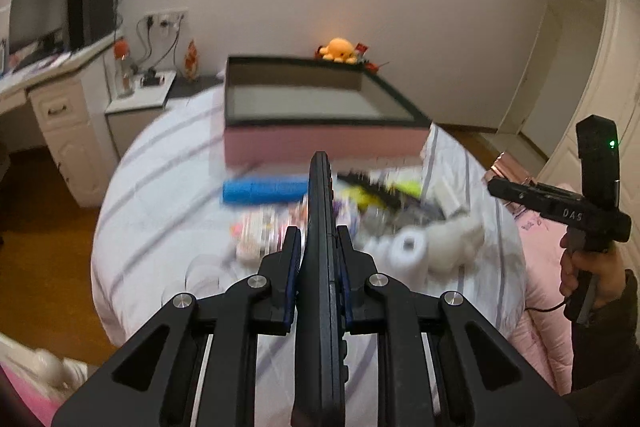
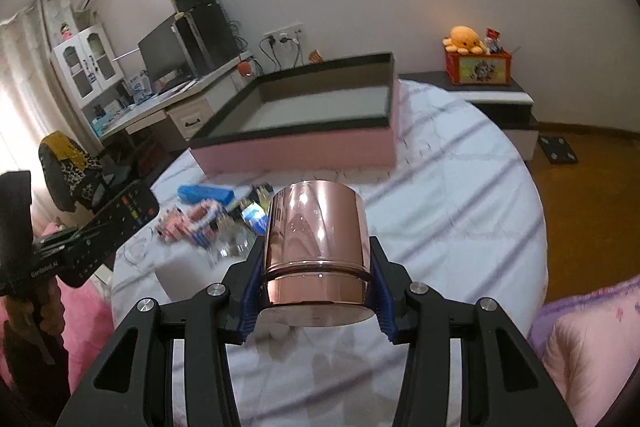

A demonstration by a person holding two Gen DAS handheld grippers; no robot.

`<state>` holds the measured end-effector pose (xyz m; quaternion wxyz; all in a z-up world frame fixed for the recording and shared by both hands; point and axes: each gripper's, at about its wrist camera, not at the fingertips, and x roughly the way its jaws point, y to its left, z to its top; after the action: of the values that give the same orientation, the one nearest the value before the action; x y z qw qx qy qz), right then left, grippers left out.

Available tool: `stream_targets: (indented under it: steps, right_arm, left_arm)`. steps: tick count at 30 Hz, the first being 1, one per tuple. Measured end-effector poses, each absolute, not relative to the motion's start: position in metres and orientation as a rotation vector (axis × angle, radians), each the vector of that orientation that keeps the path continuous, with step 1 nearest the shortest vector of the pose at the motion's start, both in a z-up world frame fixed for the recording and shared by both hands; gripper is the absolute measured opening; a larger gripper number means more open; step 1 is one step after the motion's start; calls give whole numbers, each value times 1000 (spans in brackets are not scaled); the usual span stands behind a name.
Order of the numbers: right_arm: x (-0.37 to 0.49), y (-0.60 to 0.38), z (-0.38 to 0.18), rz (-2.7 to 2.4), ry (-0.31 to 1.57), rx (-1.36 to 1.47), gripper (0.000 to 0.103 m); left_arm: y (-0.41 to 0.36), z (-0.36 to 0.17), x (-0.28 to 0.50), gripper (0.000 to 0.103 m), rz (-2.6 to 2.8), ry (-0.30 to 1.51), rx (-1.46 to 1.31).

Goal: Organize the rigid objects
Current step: 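Carry the remote and cup into the pink box and open both tools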

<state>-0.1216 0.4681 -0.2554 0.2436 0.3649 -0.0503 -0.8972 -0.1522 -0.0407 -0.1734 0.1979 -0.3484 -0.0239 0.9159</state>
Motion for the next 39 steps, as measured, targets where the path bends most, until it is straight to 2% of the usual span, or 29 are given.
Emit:
stream_targets:
  steps: [11,19,26,27,28,29,30,31,32,33,34,39]
  right_arm:
    - [-220,415,-233,-2404,43,1011,48]
    - [-297,389,-254,-2378,81,1121,48]
    - [-313,382,-274,-2400,134,1159,49]
    - [-313,382,-273,-2398,124,1155,49]
    - [-312,383,-272,-2392,100,1148,55]
    - [-312,383,-271,-2389,89,1144,65]
    - [-310,383,-270,-2394,94,1137,69]
    - [-306,383,-270,-2398,102,1129,74]
    - [-306,382,-269,-2394,104,1129,74]
    - [-306,382,-267,-2389,96,1129,74]
    - [-303,384,-265,-2388,79,1124,74]
    - [-285,389,-249,-2405,43,1100,79]
  left_arm:
    - [3,-143,-276,17,2481,-2,-930]
    - [19,-180,-355,17,2420,13,-1095]
    - [14,-192,-376,18,2452,-3,-1125]
    - [13,-195,-379,19,2445,-32,-1139]
    - [13,-197,-381,19,2448,-43,-1145]
    - [11,-198,-380,19,2461,-53,-1146]
    - [9,-198,-379,22,2477,-66,-1146]
    - [7,-197,-377,33,2486,-82,-1143]
    - [3,-194,-375,42,2493,-104,-1131]
    - [-1,-191,-373,63,2515,-131,-1110]
    - [-6,-186,-369,79,2547,-155,-1084]
    - [-28,-158,-334,97,2649,-217,-929]
